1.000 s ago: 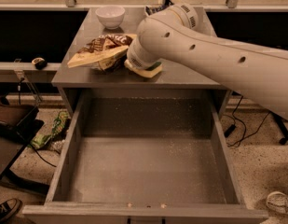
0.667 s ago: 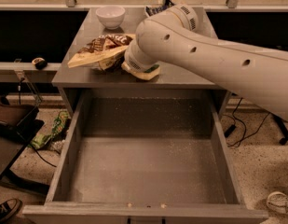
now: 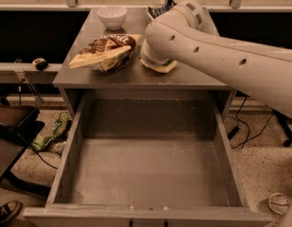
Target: Pick sponge from top drawer and place on counter
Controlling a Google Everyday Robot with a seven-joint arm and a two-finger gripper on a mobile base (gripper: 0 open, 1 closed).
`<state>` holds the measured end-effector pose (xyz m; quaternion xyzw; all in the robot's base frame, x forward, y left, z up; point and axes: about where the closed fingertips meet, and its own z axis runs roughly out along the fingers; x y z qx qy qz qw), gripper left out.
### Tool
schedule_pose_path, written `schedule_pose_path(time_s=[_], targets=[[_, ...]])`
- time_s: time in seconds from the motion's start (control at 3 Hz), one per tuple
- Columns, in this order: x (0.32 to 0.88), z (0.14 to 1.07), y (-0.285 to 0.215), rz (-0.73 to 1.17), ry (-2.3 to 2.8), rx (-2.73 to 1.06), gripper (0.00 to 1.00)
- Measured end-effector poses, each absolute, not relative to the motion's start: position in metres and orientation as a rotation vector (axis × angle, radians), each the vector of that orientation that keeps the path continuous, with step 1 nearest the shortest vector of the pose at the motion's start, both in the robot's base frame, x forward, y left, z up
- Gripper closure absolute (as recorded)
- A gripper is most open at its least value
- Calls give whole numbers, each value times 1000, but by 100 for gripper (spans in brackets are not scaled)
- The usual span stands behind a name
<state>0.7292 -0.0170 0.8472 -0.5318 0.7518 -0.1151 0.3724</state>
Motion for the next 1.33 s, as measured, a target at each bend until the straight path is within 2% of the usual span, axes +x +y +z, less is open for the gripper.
schedule_pose_path(time_s=[0.33,0.67,1.0,1.33], targets=[[744,843,-29,-339,1930,-1383,98],[744,843,-29,-339,1930,-1383,76],[744,843,-29,-339,1930,-1384,45],[744,843,-29,-339,1930,-1384,21]])
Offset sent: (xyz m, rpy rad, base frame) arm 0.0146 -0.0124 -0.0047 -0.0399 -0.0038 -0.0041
